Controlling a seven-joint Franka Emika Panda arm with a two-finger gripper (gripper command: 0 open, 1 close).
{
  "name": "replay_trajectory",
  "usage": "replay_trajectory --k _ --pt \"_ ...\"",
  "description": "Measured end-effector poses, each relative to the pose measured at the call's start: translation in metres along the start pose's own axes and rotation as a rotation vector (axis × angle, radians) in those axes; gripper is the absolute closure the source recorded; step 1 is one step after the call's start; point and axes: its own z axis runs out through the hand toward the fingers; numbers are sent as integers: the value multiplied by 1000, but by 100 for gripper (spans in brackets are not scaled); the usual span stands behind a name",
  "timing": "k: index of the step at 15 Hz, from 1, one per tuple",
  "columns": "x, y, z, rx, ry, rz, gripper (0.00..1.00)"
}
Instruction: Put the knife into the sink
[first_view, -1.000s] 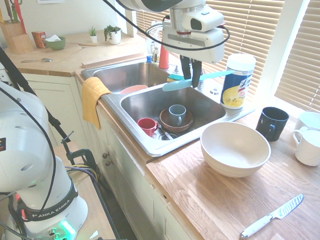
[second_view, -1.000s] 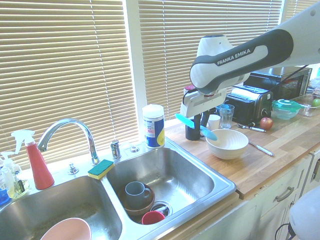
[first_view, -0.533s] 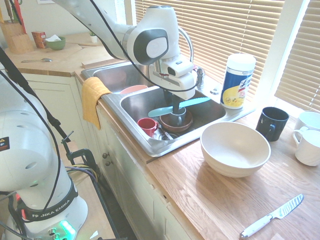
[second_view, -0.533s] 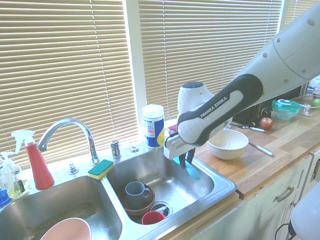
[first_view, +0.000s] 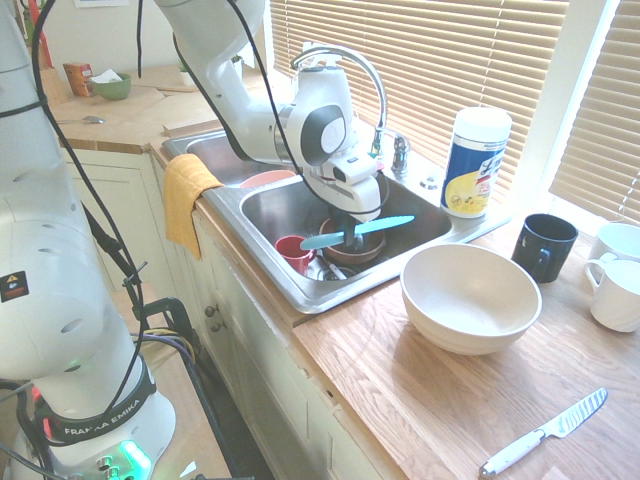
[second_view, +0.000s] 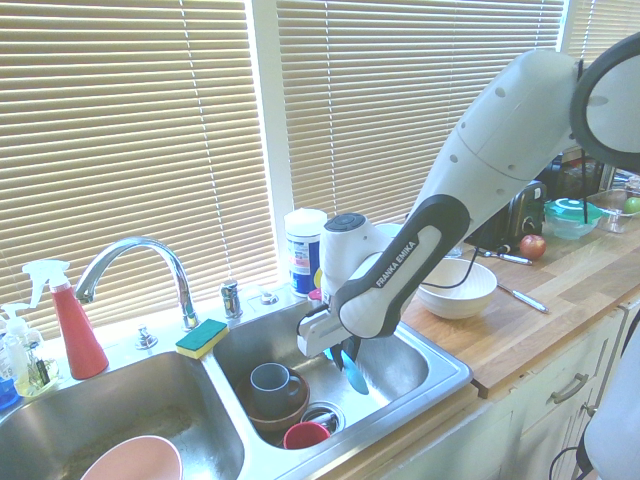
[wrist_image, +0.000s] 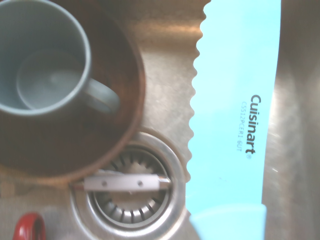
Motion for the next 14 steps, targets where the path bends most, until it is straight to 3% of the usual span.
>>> replay_trajectory --k 8,14 --pt "11 -31 81 -55 -45 26 100" --pt "3 -29 100 -65 -54 37 100"
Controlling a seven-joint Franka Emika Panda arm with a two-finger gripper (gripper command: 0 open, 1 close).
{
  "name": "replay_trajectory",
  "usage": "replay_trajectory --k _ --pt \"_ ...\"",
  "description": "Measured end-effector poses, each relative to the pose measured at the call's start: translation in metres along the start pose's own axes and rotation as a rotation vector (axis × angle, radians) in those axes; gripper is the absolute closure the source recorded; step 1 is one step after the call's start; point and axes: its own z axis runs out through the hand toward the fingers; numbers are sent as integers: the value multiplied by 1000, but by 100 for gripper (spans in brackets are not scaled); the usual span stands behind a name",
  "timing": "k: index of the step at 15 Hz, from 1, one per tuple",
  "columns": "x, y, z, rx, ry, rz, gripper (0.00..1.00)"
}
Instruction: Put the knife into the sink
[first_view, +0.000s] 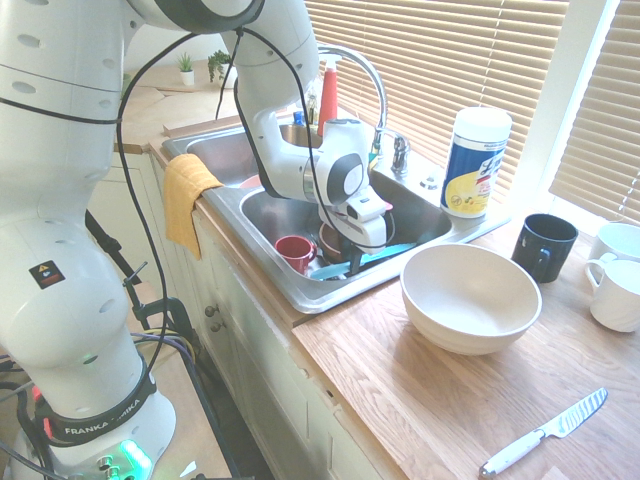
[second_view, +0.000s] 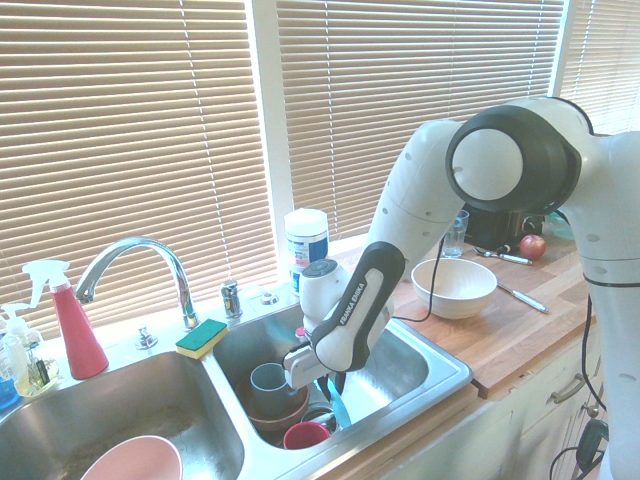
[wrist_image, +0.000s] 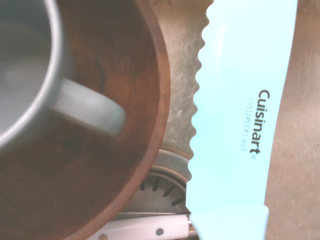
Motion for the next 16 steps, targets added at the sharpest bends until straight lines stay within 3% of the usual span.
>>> replay_trajectory --k 1,13,16 --pt "0 0 1 -1 -3 6 0" --pt "3 8 3 10 -22 37 0" --pt "8 7 -32 50 4 25 0"
